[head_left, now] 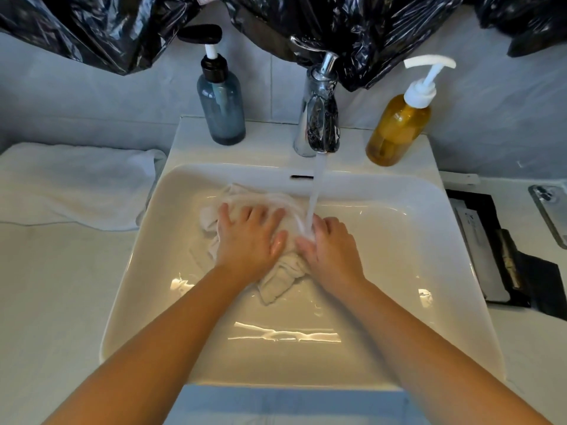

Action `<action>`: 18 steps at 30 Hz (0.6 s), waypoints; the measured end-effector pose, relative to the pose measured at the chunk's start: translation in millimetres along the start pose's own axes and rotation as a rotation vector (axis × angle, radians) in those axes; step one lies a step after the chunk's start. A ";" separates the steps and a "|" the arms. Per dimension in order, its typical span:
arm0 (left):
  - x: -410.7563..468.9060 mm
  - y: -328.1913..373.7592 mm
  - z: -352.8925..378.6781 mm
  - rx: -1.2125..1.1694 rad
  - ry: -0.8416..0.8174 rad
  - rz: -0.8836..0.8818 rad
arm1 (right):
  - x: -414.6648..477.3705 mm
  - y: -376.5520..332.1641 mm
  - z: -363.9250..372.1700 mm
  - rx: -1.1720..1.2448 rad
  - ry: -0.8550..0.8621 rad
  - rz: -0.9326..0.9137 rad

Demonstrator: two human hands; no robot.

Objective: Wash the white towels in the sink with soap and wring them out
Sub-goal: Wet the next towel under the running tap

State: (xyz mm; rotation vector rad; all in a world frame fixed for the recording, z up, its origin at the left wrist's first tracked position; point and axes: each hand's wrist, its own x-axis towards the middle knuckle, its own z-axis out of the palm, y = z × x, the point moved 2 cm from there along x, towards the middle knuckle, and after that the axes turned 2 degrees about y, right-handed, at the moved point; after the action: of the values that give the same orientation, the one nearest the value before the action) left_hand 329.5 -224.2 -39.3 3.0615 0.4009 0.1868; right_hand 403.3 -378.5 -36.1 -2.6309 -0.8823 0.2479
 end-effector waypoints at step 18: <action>-12.7 -30.5 -10.2 -0.008 -0.186 0.398 | -5.5 28.5 -22.0 -0.082 -0.158 -0.220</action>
State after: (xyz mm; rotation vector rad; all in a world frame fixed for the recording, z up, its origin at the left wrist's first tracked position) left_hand 308.3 -197.7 -32.6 3.0771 -0.2201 -0.0830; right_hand 420.6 -409.1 -26.5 -2.5862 -1.2494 0.3722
